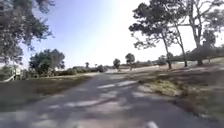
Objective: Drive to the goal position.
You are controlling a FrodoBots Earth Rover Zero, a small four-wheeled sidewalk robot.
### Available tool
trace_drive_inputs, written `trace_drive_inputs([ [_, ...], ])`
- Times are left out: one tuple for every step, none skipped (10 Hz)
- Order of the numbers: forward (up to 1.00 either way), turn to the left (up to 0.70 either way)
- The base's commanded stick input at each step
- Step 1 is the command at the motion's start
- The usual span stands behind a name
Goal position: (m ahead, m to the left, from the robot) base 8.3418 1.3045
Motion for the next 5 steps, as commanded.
trace_drive_inputs([
  [1.00, 0.39],
  [1.00, 0.38],
  [1.00, 0.38],
  [1.00, 0.38],
  [1.00, 0.15],
])
